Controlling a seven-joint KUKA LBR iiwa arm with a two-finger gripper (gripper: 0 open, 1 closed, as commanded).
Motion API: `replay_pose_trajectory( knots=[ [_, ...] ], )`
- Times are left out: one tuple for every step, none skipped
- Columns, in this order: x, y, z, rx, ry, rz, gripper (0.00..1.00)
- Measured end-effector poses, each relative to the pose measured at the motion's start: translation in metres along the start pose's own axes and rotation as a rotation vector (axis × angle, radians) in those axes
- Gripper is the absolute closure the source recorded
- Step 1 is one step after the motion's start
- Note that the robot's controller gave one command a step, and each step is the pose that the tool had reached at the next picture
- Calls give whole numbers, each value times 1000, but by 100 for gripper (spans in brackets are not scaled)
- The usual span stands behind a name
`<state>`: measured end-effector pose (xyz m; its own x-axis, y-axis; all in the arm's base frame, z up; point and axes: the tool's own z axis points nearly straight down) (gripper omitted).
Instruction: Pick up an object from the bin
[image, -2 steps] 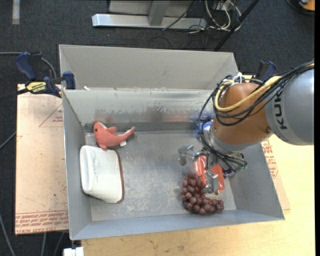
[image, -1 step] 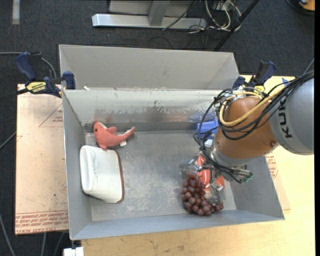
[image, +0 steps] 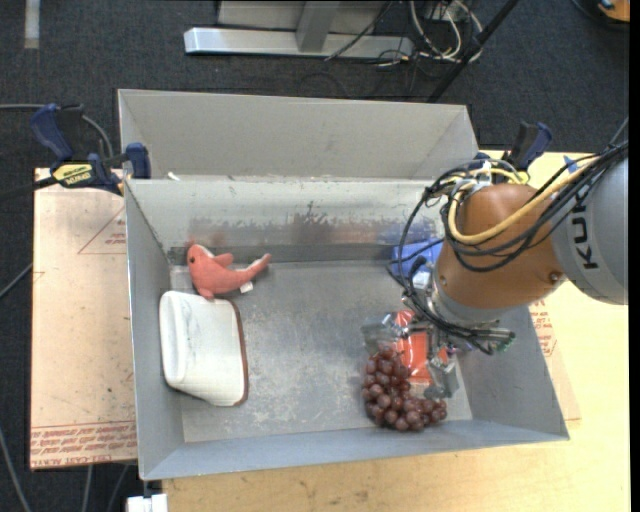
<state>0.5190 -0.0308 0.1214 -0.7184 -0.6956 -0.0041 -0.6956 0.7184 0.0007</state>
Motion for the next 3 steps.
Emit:
replay_pose_trajectory(
  knots=[
    [-13,12,-3,1,-2,-229,0],
    [-17,18,-1,0,-3,-348,0],
    [10,39,47,12,-4,-334,100]
  ],
)
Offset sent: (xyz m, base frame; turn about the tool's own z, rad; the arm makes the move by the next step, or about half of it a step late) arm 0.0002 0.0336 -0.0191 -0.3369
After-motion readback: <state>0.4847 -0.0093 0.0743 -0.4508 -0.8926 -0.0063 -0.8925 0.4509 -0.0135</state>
